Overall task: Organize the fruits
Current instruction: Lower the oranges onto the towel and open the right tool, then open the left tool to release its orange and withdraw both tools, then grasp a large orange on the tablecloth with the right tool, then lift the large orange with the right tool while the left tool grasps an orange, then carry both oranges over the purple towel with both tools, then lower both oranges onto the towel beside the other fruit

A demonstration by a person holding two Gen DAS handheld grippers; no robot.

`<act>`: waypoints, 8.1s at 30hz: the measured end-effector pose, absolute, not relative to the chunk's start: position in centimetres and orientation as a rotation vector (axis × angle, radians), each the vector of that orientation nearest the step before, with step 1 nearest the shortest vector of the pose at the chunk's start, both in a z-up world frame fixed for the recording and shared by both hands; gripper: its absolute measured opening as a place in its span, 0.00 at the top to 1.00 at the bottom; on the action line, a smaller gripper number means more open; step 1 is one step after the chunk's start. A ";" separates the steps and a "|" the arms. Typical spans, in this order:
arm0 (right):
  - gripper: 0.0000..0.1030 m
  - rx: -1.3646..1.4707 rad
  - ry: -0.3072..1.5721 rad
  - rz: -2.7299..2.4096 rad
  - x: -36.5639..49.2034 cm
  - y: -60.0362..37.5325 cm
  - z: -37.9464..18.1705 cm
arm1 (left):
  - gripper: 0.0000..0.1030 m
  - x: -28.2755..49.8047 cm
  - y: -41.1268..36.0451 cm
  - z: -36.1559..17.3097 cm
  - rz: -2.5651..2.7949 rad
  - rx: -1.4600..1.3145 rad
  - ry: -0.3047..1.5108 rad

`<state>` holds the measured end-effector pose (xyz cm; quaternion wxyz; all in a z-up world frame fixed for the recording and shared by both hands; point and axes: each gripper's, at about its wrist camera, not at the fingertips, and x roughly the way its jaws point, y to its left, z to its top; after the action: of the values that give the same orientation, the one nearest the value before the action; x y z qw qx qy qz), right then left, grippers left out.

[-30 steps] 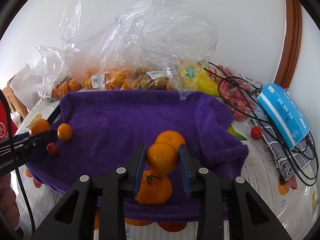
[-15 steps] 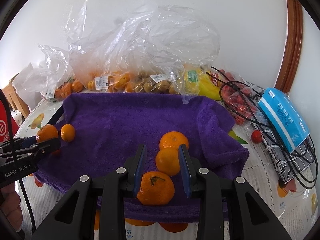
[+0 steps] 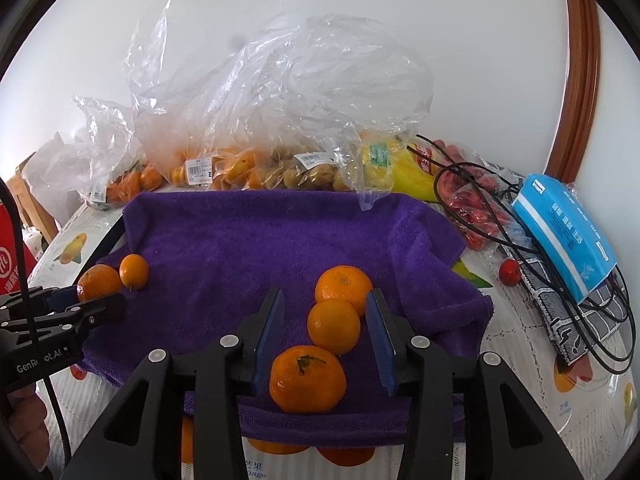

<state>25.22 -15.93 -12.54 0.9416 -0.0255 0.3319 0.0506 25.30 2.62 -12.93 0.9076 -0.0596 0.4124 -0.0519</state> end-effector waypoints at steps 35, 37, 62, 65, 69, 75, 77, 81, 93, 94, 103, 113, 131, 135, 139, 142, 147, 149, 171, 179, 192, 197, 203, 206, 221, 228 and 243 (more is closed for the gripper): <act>0.52 -0.016 0.622 0.108 18.7 -16.1 -9.3 | 0.48 18.9 3.4 -9.5 -0.132 -0.105 0.757; 0.52 -0.018 0.628 0.109 17.9 -15.8 -9.4 | 0.48 18.4 3.6 -9.5 -0.132 -0.105 0.763; 0.52 -0.015 0.788 0.178 12.5 -12.4 -14.1 | 0.46 13.3 8.4 -10.9 -0.038 -0.141 0.802; 0.53 -0.009 0.825 0.189 12.5 -12.1 -15.5 | 0.46 13.0 8.5 -10.8 -0.040 -0.150 0.799; 0.52 -0.009 0.846 0.199 12.5 -12.0 -16.5 | 0.46 12.7 8.3 -11.0 -0.043 -0.142 0.797; 0.55 0.010 0.847 0.206 13.1 -12.2 -17.3 | 0.46 12.5 7.7 -11.4 -0.061 -0.137 0.798; 0.57 0.008 0.836 0.213 13.1 -12.2 -17.1 | 0.46 12.6 7.4 -11.6 -0.066 -0.131 0.806; 0.57 -0.020 0.800 0.177 12.9 -13.0 -16.6 | 0.46 12.7 6.2 -12.1 -0.095 -0.131 0.824; 0.57 0.030 0.782 0.068 11.9 -20.3 -15.7 | 0.46 12.7 0.1 -13.1 -0.179 -0.081 0.854; 0.57 0.034 0.779 0.061 11.6 -20.7 -15.7 | 0.46 12.6 -0.3 -13.2 -0.189 -0.078 0.855; 0.57 0.036 0.760 0.042 10.3 -22.7 -15.7 | 0.46 12.3 -2.8 -13.2 -0.241 -0.063 0.855; 0.57 0.028 0.773 0.030 10.3 -23.5 -16.6 | 0.46 12.6 -6.3 -14.3 -0.332 -0.052 0.872; 0.57 0.052 0.786 0.011 10.4 -24.9 -17.2 | 0.70 12.6 -9.1 -16.0 -0.346 0.062 0.863; 0.57 0.030 0.791 0.068 10.9 -22.7 -17.4 | 0.70 12.7 -6.5 -15.9 -0.246 0.089 0.860; 0.57 0.018 0.781 0.109 11.9 -20.5 -17.2 | 0.70 12.7 -2.5 -15.7 -0.126 0.075 0.854; 0.57 -0.012 0.777 0.127 12.7 -18.6 -17.0 | 0.70 12.8 0.1 -15.7 -0.071 0.039 0.853; 0.57 -0.081 0.820 0.154 14.0 -16.3 -17.6 | 0.70 13.2 1.9 -16.0 -0.054 -0.017 0.854; 0.57 -0.091 0.826 0.156 14.1 -16.1 -17.8 | 0.70 13.4 1.6 -16.0 -0.057 -0.006 0.854; 0.54 -0.081 0.842 0.163 14.4 -16.0 -18.0 | 0.70 13.6 2.6 -16.0 -0.106 -0.102 0.850; 0.55 -0.072 0.846 0.164 14.4 -16.2 -17.9 | 0.70 13.6 2.6 -15.9 -0.105 -0.106 0.852; 0.57 -0.091 0.810 0.146 13.7 -15.9 -17.4 | 0.70 13.4 3.1 -15.3 -0.110 -0.138 0.843; 0.57 -0.069 0.779 0.155 13.4 -16.1 -15.6 | 0.70 13.2 3.6 -13.6 -0.096 -0.139 0.809; 0.57 -0.031 0.703 0.155 14.4 -16.6 -12.1 | 0.70 14.2 3.8 -11.3 -0.081 -0.140 0.764; 0.57 -0.021 0.667 0.150 15.4 -16.7 -10.6 | 0.70 15.3 3.9 -10.3 -0.069 -0.141 0.747; 0.57 0.016 0.602 0.177 22.8 -15.9 -7.6 | 0.70 22.2 4.9 -7.7 -0.029 -0.186 0.676; 0.57 0.023 0.595 0.173 24.6 -16.2 -8.5 | 0.70 24.1 5.3 -8.9 -0.018 -0.190 0.670; 0.57 0.036 0.632 0.138 25.5 -17.3 -11.2 | 0.70 25.0 5.8 -11.2 -0.011 -0.211 0.708</act>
<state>25.54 -17.27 -11.25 0.9481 0.0179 0.3103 0.0676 24.95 5.76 -11.18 0.9325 -0.1030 0.3461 -0.0053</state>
